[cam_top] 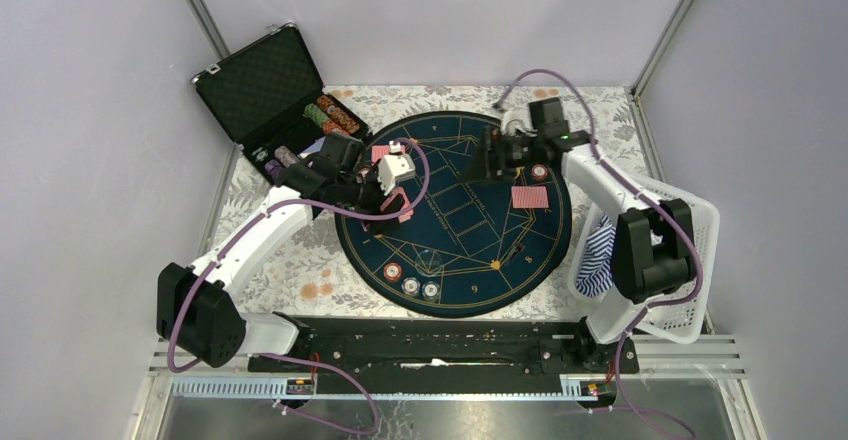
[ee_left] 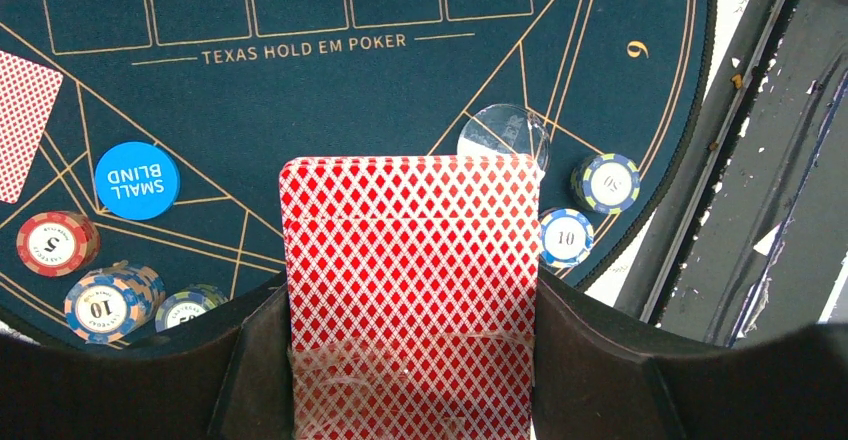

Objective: Distribute texas hold em gaming equipment

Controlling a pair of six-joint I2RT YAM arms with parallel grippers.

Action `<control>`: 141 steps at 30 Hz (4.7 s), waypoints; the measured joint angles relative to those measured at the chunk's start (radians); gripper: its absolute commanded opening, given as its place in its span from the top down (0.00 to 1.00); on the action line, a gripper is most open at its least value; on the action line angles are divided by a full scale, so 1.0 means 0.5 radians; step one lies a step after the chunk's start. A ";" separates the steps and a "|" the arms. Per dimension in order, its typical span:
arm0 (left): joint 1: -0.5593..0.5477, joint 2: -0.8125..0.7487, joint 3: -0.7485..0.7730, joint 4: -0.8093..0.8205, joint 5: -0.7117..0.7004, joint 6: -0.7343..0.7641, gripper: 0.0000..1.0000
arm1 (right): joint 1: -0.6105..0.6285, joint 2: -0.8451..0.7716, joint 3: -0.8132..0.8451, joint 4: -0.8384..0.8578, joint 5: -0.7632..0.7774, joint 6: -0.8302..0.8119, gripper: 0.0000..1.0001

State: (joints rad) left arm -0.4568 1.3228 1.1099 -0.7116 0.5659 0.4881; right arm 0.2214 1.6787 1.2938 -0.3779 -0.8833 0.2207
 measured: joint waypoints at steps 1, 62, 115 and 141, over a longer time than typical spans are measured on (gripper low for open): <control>0.000 0.000 0.000 0.000 0.002 0.000 1.00 | 0.088 -0.001 -0.018 0.054 -0.043 0.063 0.09; 0.000 -0.011 -0.016 0.000 0.024 0.000 1.00 | 0.691 0.219 0.086 0.549 -0.224 0.674 0.41; 0.000 -0.011 -0.016 0.000 0.019 -0.002 1.00 | 0.723 0.280 0.073 0.634 -0.314 0.846 0.56; 0.002 -0.011 -0.016 -0.001 0.002 -0.001 1.00 | 0.607 0.278 0.074 0.455 -0.299 0.717 0.86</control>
State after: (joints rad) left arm -0.4561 1.3170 1.1019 -0.7120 0.5671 0.4877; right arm 0.5251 1.8179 1.3308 -0.1501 -1.0328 0.5793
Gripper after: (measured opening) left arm 0.685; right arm 0.181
